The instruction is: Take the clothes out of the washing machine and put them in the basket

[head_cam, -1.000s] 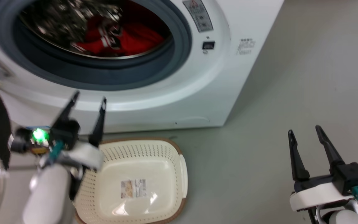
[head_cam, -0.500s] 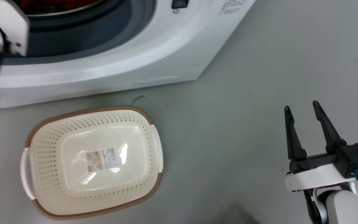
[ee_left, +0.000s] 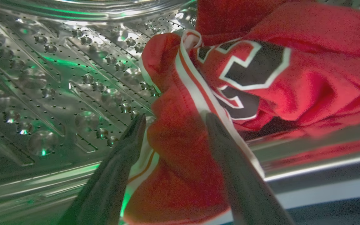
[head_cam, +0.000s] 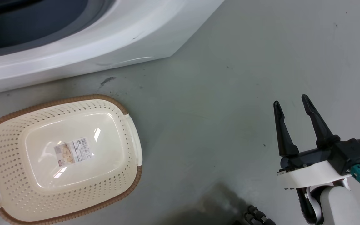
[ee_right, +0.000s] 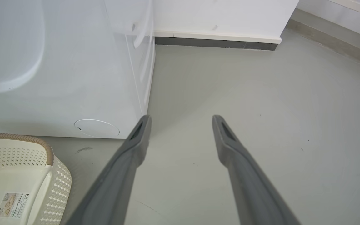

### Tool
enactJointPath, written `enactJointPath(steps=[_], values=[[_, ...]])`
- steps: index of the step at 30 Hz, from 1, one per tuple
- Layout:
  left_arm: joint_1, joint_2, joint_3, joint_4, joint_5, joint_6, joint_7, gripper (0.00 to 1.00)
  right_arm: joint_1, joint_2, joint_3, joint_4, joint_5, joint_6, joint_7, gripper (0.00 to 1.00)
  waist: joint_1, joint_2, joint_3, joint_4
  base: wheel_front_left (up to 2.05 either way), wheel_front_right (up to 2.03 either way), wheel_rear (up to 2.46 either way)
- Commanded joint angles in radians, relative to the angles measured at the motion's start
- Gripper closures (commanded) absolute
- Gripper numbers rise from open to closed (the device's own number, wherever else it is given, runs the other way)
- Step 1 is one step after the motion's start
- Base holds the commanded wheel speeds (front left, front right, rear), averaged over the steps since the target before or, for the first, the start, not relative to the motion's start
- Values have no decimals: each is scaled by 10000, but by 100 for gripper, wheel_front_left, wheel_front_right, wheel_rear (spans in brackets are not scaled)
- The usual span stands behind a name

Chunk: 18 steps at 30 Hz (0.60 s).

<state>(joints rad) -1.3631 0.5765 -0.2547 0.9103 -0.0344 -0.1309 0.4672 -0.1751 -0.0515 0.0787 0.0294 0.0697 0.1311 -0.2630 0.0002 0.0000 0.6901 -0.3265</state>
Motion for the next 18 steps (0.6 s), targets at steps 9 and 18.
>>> enactJointPath(steps=[9,18], values=[[-607,172,-258,440,-420,16,959,0,-208,21,128,-69,30,-7,-30,0,-2,0,435,-129,0,0,0],[-493,243,-641,470,-1016,16,1353,100,-344,22,87,-76,66,-7,-28,0,-2,0,528,-59,0,0,0]])
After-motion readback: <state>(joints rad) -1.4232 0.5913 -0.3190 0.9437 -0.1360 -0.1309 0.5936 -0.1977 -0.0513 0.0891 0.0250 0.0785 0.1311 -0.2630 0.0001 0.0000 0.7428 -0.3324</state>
